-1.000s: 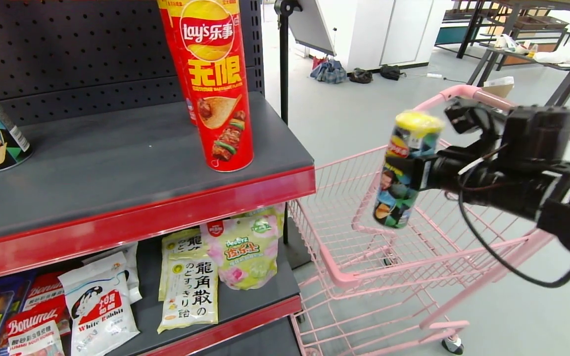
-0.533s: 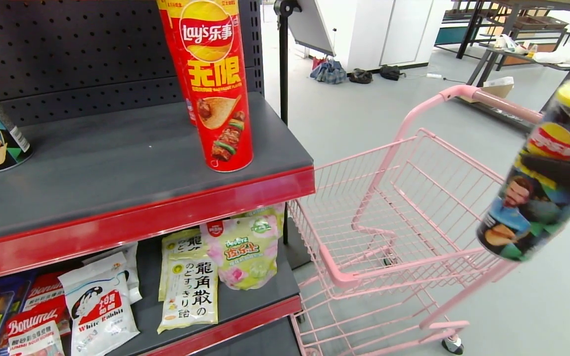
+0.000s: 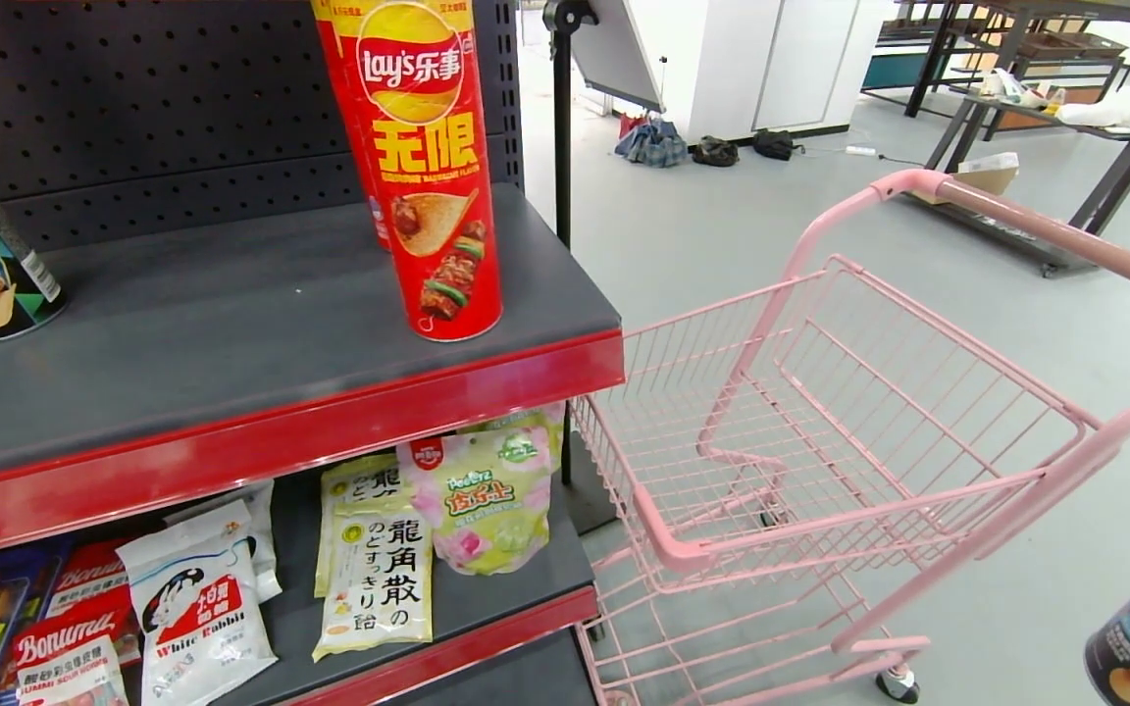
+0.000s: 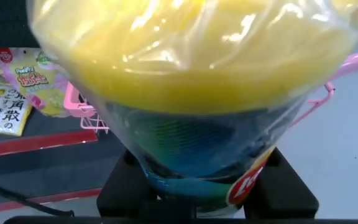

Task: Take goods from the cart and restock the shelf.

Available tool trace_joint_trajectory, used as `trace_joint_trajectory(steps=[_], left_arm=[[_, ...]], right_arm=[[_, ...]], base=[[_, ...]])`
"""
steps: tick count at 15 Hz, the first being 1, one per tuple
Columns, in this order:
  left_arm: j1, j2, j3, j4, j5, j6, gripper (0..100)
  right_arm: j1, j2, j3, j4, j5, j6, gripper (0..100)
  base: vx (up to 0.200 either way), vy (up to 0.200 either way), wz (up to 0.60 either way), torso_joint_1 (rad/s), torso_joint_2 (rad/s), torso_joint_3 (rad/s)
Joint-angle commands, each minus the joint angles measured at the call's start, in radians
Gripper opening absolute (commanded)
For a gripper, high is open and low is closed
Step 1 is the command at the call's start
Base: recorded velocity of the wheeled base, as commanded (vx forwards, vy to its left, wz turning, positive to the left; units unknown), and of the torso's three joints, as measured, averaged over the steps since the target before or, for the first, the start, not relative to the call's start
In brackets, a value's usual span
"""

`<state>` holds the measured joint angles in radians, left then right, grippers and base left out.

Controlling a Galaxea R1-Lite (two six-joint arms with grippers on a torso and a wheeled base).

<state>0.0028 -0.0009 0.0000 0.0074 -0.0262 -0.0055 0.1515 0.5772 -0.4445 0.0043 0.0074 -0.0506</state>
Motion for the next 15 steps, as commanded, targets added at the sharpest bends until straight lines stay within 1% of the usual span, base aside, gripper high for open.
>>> trace_joint_trajectory(steps=[1, 7, 15], left_arm=[[0.0, 0.001, 0.0, -0.001, 0.0, -0.001, 100], [0.0, 0.001, 0.0, -0.001, 0.0, -0.001, 100], [0.0, 0.001, 0.0, -0.001, 0.0, -0.001, 100]], right_arm=[[-0.001, -0.045, 0.016, -0.001, 0.0, 0.0, 0], [-0.001, -0.043, 0.024, -0.001, 0.0, -0.009, 0], [-0.001, -0.028, 0.023, -0.001, -0.001, -0.014, 0]], base=[[0.0, 0.0, 0.0, 0.051, -0.17, -0.134], [0.0, 0.0, 0.0, 0.132, -0.46, -0.32], [0.0, 0.0, 0.0, 0.206, -0.57, -0.365]])
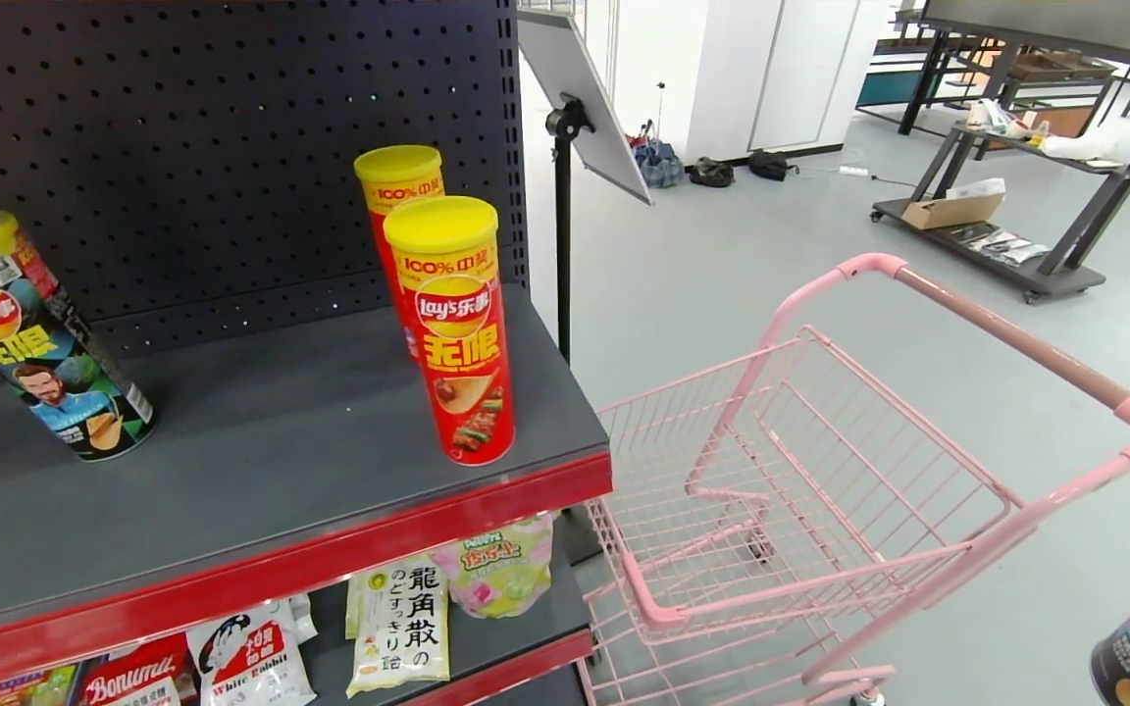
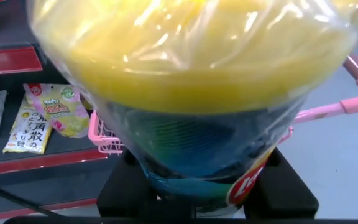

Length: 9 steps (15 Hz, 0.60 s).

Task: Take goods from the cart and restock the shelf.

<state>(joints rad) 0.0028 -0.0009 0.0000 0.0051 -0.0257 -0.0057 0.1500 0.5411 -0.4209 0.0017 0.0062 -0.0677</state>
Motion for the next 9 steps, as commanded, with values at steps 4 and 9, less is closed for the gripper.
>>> trace_joint_trajectory(steps=[4, 9], left_arm=[[0.0, 0.001, 0.0, 0.001, 0.0, 0.0, 100], [0.0, 0.001, 0.0, 0.001, 0.0, 0.0, 100]], right_arm=[[0.0, 0.002, 0.03, 0.0, -0.011, -0.02, 0], [0.0, 0.003, 0.034, -0.002, -0.011, -0.023, 0]], base=[[0.0, 0.0, 0.45, 0.049, -0.1, -0.062], [0.0, 0.0, 0.6, 0.008, 0.0, -0.001]])
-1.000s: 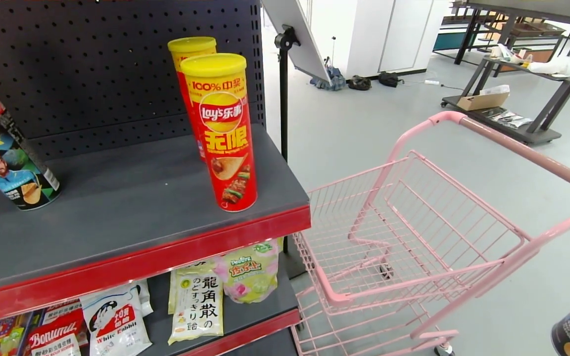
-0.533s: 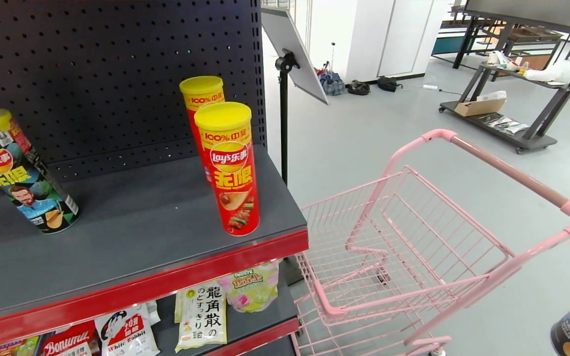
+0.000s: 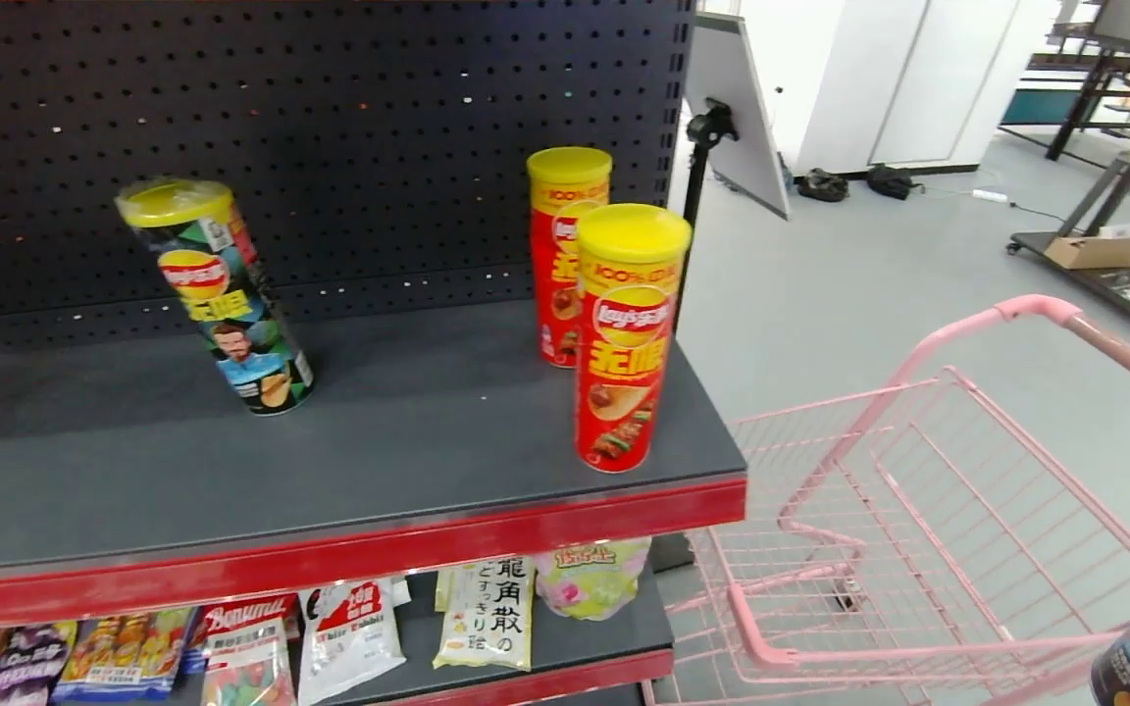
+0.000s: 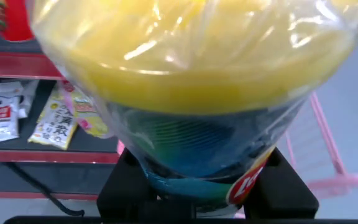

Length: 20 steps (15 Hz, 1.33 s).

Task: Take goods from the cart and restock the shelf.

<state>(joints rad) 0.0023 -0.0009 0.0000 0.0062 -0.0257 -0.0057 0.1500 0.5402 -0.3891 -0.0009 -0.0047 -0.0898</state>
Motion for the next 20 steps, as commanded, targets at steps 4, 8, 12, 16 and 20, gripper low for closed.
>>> trace_joint_trajectory(steps=[4, 8, 12, 16, 20], left_arm=[[0.001, 0.001, 0.0, 0.0, 0.0, 0.0, 100], [0.001, 0.001, 0.0, 0.0, 0.0, 0.0, 100], [0.001, 0.001, 0.0, 0.0, 0.0, 0.0, 100], [0.001, 0.001, 0.0, 0.0, 0.0, 0.0, 100], [0.001, 0.001, 0.0, 0.0, 0.0, 0.0, 100]], right_arm=[[0.003, -0.04, 0.03, -0.01, 0.009, -0.013, 0], [0.006, -0.068, 0.023, -0.011, 0.005, 0.03, 0], [0.005, -0.072, 0.044, -0.013, 0.003, 0.024, 0], [0.011, -0.097, 0.047, -0.01, 0.011, 0.024, 0], [0.013, -0.123, 0.058, -0.002, 0.072, 0.025, 0]], base=[[0.0, 0.0, 0.15, 0.002, 0.0, 0.001], [0.0, 0.2, 0.0, 0.0, 0.0, 0.002], [0.0, 0.2, 0.0, 0.007, 0.0, 0.0], [0.0, 0.2, 0.0, 0.001, 0.0, 0.002], [0.0, 0.1, 0.0, 0.004, 0.0, 0.0]])
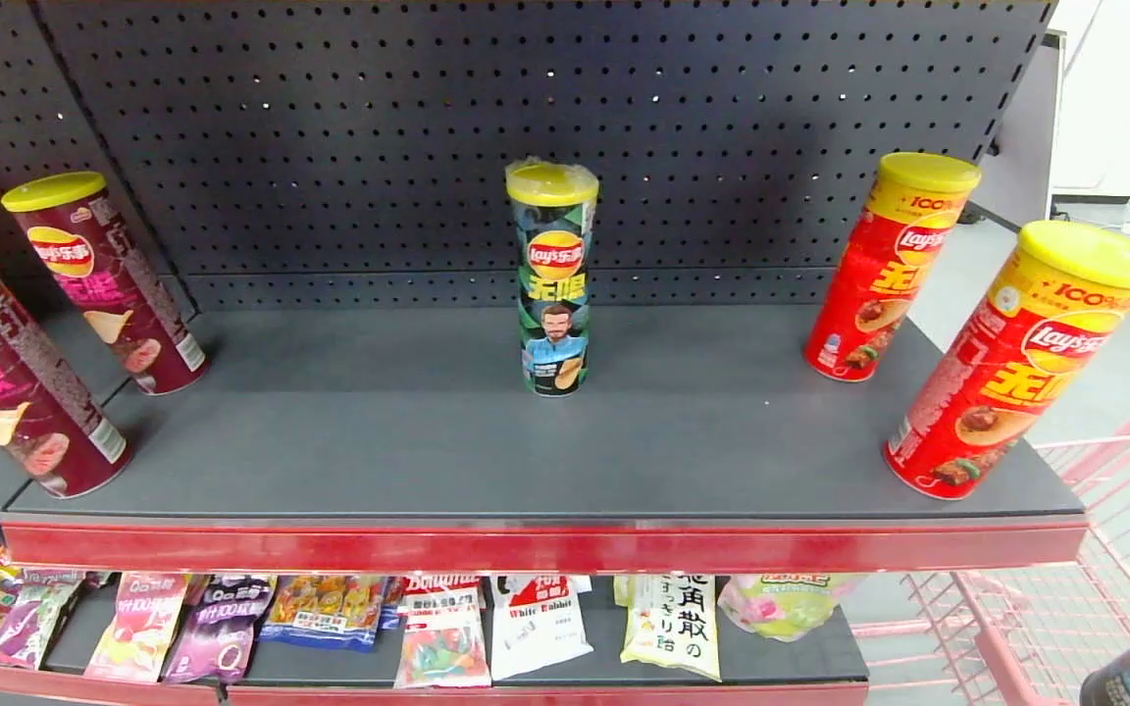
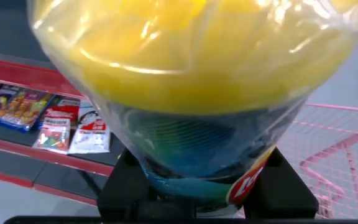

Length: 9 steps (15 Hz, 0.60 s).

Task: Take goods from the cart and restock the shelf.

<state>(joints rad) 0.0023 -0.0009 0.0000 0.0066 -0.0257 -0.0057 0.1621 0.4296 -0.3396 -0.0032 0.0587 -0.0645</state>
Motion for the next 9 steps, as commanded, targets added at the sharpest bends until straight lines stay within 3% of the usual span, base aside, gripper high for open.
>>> trace_joint_trajectory(steps=[1, 4, 7, 9], left_arm=[[0.001, 0.001, 0.0, 0.0, 0.0, 0.0, 100], [0.001, 0.001, 0.0, 0.0, 0.0, 0.0, 100], [0.001, 0.001, 0.0, 0.0, 0.0, 0.0, 100], [0.001, 0.001, 0.0, 0.0, 0.0, 0.0, 100]], right_arm=[[0.002, -0.017, 0.017, -0.006, 0.024, 0.0, 0], [0.004, -0.048, 0.014, -0.001, 0.099, 0.0, 0], [0.007, -0.046, 0.013, 0.0, 0.122, 0.0, 0], [0.007, -0.049, 0.019, 0.002, 0.124, 0.0, 0]], base=[[0.0, 0.0, 0.0, 0.0, 0.0, 0.0], [0.0, 0.0, 0.0, 0.0, 0.0, 0.0], [0.2, 0.0, 0.0, -0.003, -0.01, 0.007], [0.0, 0.0, 0.0, 0.0, 0.0, 0.0]])
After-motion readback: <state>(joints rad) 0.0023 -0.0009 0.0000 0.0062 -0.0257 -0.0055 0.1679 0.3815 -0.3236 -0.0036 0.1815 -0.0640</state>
